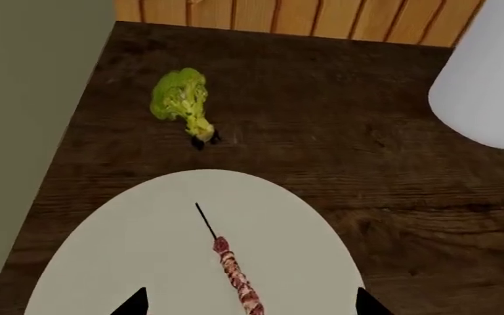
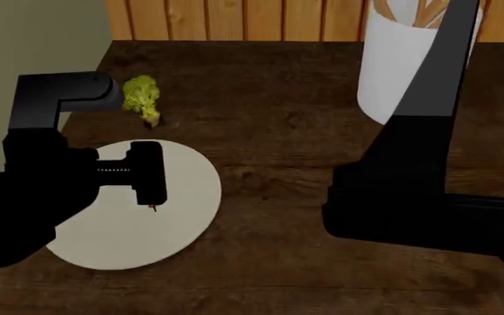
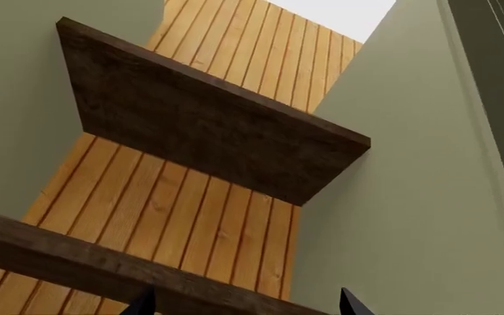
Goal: Pick the kebabs from the counter and place it in the microwave.
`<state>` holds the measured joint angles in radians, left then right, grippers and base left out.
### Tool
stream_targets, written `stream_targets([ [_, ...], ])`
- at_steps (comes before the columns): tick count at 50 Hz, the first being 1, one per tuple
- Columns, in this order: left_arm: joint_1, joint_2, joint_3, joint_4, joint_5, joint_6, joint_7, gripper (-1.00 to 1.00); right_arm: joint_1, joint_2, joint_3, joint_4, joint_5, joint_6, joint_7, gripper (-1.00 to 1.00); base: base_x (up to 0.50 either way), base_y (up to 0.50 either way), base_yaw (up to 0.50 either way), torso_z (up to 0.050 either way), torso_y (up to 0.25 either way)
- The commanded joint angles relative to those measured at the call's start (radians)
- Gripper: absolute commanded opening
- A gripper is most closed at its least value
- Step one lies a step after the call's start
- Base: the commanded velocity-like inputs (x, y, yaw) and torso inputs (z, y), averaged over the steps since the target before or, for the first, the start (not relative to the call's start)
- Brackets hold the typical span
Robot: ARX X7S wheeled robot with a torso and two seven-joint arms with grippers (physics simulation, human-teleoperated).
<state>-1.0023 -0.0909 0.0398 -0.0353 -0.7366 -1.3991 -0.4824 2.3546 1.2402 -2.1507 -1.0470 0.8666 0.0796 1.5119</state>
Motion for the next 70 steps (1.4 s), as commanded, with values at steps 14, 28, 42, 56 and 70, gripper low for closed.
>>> stream_targets([
  [14, 0.011, 0.004, 0.023, -0.144, -0.001, 0.083, 0.020, 1.00, 0.001, -0.009, -0.024, 0.000, -0.026, -0.012, 0.009, 1.00, 0.10, 0.00, 0.00, 0.000, 0.001],
  [28, 0.001, 0.006, 0.091, -0.305, 0.047, 0.206, 0.081, 1.00, 0.000, -0.026, -0.037, 0.000, -0.028, -0.011, 0.027, 1.00, 0.00, 0.00, 0.00, 0.000, 0.000],
  [42, -0.003, 0.009, 0.119, -0.407, 0.064, 0.268, 0.103, 1.00, 0.000, -0.020, -0.029, 0.000, -0.022, -0.007, 0.024, 1.00, 0.00, 0.00, 0.00, 0.000, 0.000],
  [56, 0.005, 0.008, 0.146, -0.452, 0.066, 0.305, 0.121, 1.00, 0.000, -0.025, -0.026, 0.000, -0.016, -0.001, 0.029, 1.00, 0.00, 0.00, 0.00, 0.000, 0.000],
  [70, 0.018, 0.008, 0.175, -0.473, 0.063, 0.324, 0.133, 1.00, 0.000, -0.029, -0.034, 0.000, -0.019, 0.002, 0.035, 1.00, 0.00, 0.00, 0.00, 0.000, 0.000],
])
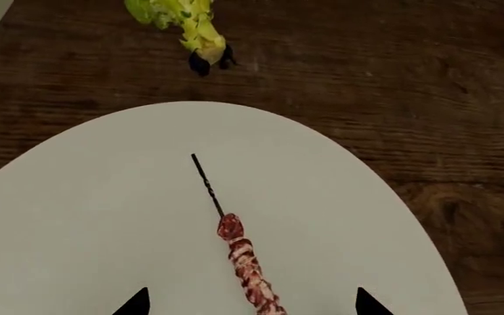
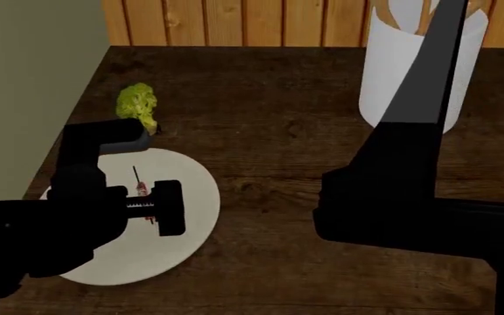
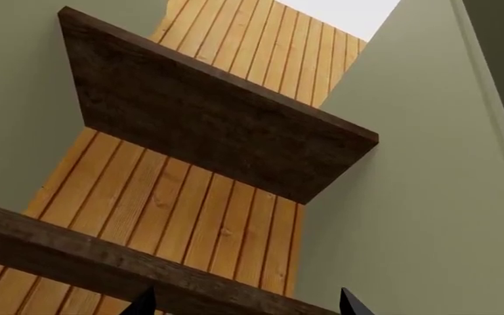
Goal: Pick the kebabs from the counter and place it in the microwave.
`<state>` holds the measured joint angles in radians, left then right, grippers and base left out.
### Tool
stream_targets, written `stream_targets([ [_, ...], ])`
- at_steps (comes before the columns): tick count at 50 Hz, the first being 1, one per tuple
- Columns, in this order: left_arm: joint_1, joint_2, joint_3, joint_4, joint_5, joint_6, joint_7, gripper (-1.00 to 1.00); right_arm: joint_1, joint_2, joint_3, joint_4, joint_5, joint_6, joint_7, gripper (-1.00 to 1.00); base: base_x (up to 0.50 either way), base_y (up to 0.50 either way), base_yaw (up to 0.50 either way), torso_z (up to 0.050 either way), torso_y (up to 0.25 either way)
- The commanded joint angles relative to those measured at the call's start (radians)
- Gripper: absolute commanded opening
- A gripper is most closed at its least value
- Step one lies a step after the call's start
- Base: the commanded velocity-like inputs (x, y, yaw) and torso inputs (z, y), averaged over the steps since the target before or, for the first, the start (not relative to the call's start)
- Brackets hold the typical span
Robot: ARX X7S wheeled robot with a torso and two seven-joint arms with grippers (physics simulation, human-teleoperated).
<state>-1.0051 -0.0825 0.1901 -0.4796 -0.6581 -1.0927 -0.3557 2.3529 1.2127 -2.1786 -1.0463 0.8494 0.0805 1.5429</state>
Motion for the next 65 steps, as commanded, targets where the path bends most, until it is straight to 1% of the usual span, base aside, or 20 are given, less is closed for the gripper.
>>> stream_targets([
  [1, 0.021, 0.000, 0.025, -0.031, -0.016, 0.018, 0.007, 1.00, 0.002, 0.000, -0.008, -0.001, -0.002, 0.001, 0.004, 1.00, 0.00, 0.00, 0.00, 0.000, 0.000],
  [5, 0.026, -0.001, 0.028, -0.023, -0.019, 0.018, -0.001, 1.00, 0.002, 0.000, -0.009, -0.001, -0.003, 0.001, 0.005, 1.00, 0.00, 0.00, 0.00, 0.000, 0.000],
  [6, 0.025, -0.001, 0.026, -0.020, -0.021, 0.021, -0.002, -1.00, 0.002, -0.001, -0.010, -0.001, -0.003, 0.000, 0.006, 1.00, 0.00, 0.00, 0.00, 0.000, 0.000],
  [21, 0.025, -0.004, 0.028, -0.003, -0.034, 0.031, -0.020, -1.00, 0.002, 0.005, -0.015, -0.001, -0.010, -0.005, 0.001, 1.00, 0.00, 0.00, 0.00, 0.000, 0.000],
  [28, 0.019, -0.010, 0.019, 0.031, -0.052, 0.014, -0.041, -1.00, 0.002, 0.009, -0.013, -0.001, -0.012, -0.007, -0.001, 1.00, 0.00, 0.00, 0.00, 0.000, 0.000],
  [36, 0.004, -0.020, -0.022, 0.098, -0.095, -0.025, -0.078, -1.00, 0.002, -0.002, 0.004, -0.001, 0.003, -0.002, -0.003, 1.00, 0.00, 0.00, 0.00, 0.000, 0.000],
  [40, -0.029, -0.026, -0.065, 0.162, -0.139, -0.074, -0.114, -1.00, 0.002, -0.005, 0.013, -0.001, 0.008, 0.000, -0.005, 1.00, 0.00, 0.00, 0.00, 0.000, 0.000],
  [46, -0.019, -0.043, -0.078, 0.271, -0.180, -0.117, -0.137, -1.00, 0.002, -0.010, 0.018, -0.001, 0.011, -0.002, -0.003, 1.00, 0.00, 0.00, 0.00, 0.000, 0.000],
  [49, -0.016, -0.057, -0.071, 0.327, -0.179, -0.095, -0.129, -1.00, 0.002, -0.007, 0.025, -0.001, 0.013, 0.001, -0.006, 1.00, 0.00, 0.00, 0.00, 0.000, 0.000],
  [54, -0.049, -0.066, -0.085, 0.381, -0.192, -0.076, -0.127, -1.00, 0.002, -0.005, 0.016, -0.001, 0.006, -0.004, -0.003, 1.00, 0.00, 0.00, 0.00, 0.000, 0.000],
  [56, -0.050, -0.082, -0.059, 0.429, -0.181, -0.046, -0.101, -1.00, 0.002, -0.004, 0.016, -0.001, 0.005, -0.003, -0.004, 1.00, 0.00, 0.00, 0.00, 0.000, 0.000],
  [57, -0.049, -0.077, -0.071, 0.432, -0.191, -0.051, -0.109, -1.00, 0.002, -0.003, 0.017, -0.001, 0.005, -0.004, -0.005, 1.00, 0.00, 0.00, 0.00, 0.000, 0.000],
  [62, -0.025, -0.101, -0.042, 0.522, -0.161, 0.032, -0.075, -1.00, 0.002, -0.001, 0.012, -0.001, 0.001, -0.005, -0.004, 1.00, 0.00, 0.00, 0.00, 0.000, 0.000],
  [63, -0.023, -0.101, -0.047, 0.530, -0.164, 0.030, -0.082, -1.00, 0.002, -0.001, 0.013, -0.001, 0.001, -0.005, -0.004, 1.00, 0.00, 0.00, 0.00, 0.000, 0.000],
  [65, -0.009, -0.111, -0.028, 0.569, -0.139, 0.088, -0.055, -1.00, 0.002, 0.000, 0.012, -0.001, 0.000, -0.006, -0.005, 1.00, 0.00, 0.00, 0.00, 0.000, 0.000],
])
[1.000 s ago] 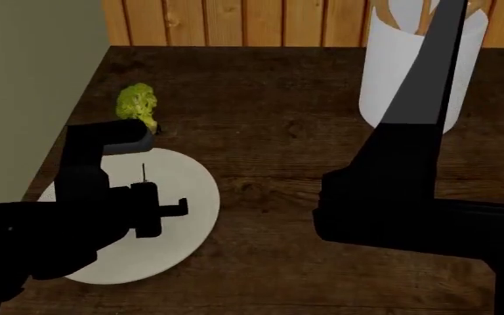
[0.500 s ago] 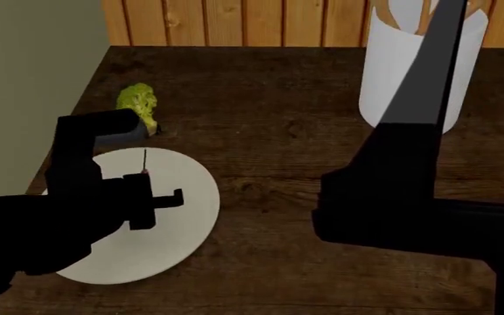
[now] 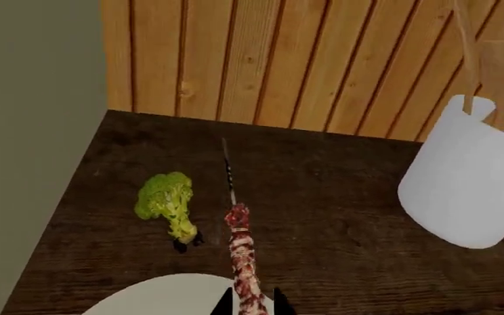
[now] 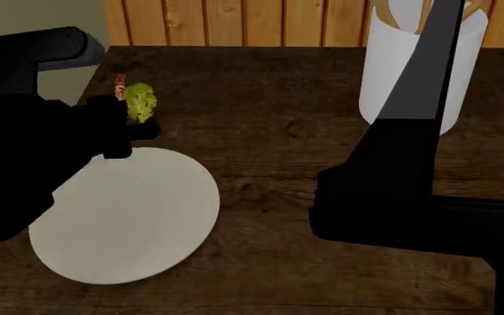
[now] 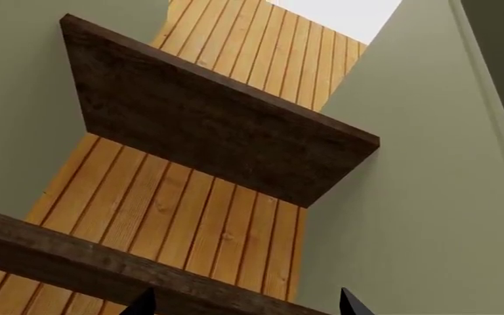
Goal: Pick the kebabs from the counter and place it in the microwave.
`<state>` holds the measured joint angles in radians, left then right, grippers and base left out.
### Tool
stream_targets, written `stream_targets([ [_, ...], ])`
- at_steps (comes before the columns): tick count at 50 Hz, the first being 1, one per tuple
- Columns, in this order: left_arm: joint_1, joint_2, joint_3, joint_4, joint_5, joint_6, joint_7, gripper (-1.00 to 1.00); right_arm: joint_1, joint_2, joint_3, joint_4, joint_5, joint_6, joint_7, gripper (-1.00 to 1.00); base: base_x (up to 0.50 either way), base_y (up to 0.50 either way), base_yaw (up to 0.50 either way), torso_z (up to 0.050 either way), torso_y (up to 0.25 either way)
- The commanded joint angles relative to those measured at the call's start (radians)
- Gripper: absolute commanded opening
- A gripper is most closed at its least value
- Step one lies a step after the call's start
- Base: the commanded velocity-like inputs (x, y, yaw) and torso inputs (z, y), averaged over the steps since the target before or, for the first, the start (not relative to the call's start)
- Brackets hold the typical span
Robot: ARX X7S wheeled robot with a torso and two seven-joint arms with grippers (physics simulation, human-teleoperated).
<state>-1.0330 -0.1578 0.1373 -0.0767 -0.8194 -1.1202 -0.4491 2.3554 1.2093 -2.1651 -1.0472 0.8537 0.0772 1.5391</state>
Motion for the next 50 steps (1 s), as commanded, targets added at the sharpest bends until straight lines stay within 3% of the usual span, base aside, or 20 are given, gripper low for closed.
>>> stream_targets([
  [1, 0.025, -0.040, 0.036, 0.187, 0.048, 0.156, 0.043, -1.00, 0.000, 0.005, 0.000, 0.000, -0.004, -0.003, -0.003, 1.00, 0.00, 0.00, 0.00, 0.000, 0.000],
  [17, 0.048, -0.061, 0.047, 0.355, 0.135, 0.381, 0.087, -1.00, 0.000, 0.016, 0.000, 0.000, -0.010, -0.005, -0.011, 1.00, 0.00, 0.00, 0.00, 0.000, 0.000],
  [38, -0.144, -0.066, 0.001, 0.479, 0.022, 0.232, -0.014, -1.00, 0.000, 0.045, 0.007, 0.000, -0.027, -0.021, -0.032, 1.00, 0.00, 0.00, 0.00, 0.000, 0.000],
  [50, -0.358, -0.054, 0.021, 0.366, 0.023, 0.174, -0.024, -1.00, 0.000, 0.055, 0.000, 0.000, -0.039, -0.034, -0.036, 1.00, 0.00, 0.00, 0.00, 0.000, 0.000],
])
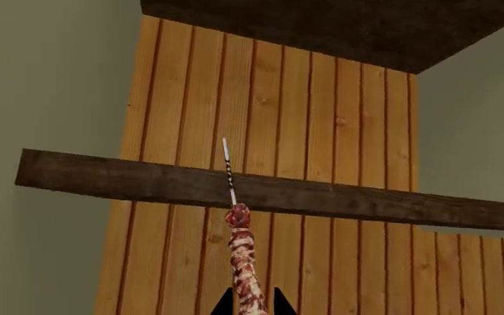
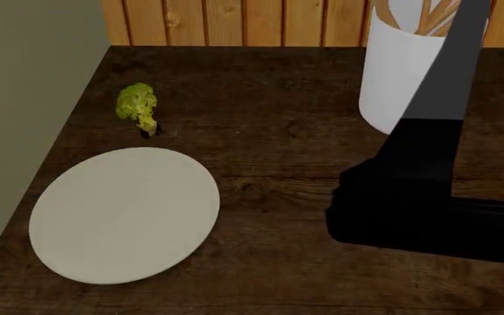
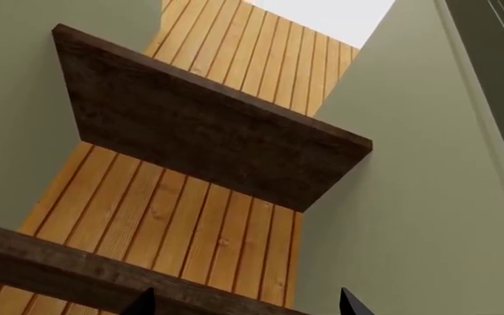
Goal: Pick the kebabs from the counter and place it in the microwave.
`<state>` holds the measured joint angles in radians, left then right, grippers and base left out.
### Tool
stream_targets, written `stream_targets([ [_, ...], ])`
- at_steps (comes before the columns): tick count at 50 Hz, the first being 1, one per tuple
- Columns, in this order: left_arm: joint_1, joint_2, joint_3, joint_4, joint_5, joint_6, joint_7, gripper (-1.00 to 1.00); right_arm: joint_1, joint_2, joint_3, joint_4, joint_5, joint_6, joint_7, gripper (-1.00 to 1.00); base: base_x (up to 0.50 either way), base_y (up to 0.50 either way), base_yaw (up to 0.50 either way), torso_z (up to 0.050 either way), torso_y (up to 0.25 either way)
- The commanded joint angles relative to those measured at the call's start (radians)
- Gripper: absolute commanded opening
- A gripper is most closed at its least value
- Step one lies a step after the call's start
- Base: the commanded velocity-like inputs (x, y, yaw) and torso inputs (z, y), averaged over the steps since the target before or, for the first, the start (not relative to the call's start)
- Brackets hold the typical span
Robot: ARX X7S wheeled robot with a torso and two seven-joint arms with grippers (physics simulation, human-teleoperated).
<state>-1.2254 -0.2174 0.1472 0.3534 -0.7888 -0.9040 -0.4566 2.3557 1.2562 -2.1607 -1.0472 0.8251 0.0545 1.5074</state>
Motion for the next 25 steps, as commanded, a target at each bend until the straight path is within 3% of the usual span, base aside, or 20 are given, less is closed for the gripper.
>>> stream_targets([
  [1, -0.194, 0.008, 0.015, -0.087, -0.002, -0.044, -0.013, -1.00, 0.000, 0.005, -0.002, 0.000, -0.008, -0.009, -0.002, 1.00, 0.00, 0.00, 0.00, 0.000, 0.000],
  [17, -0.457, 0.012, 0.115, -0.353, 0.110, 0.006, 0.073, -1.00, 0.000, -0.022, 0.035, 0.000, 0.022, 0.004, -0.001, 1.00, 0.00, 0.00, 0.00, 0.000, 0.000],
  [25, -0.613, 0.046, 0.162, -0.581, 0.184, 0.087, 0.137, -1.00, 0.000, -0.021, 0.030, 0.000, 0.018, -0.007, -0.001, 1.00, 0.00, 0.00, 0.00, 0.000, 0.000],
])
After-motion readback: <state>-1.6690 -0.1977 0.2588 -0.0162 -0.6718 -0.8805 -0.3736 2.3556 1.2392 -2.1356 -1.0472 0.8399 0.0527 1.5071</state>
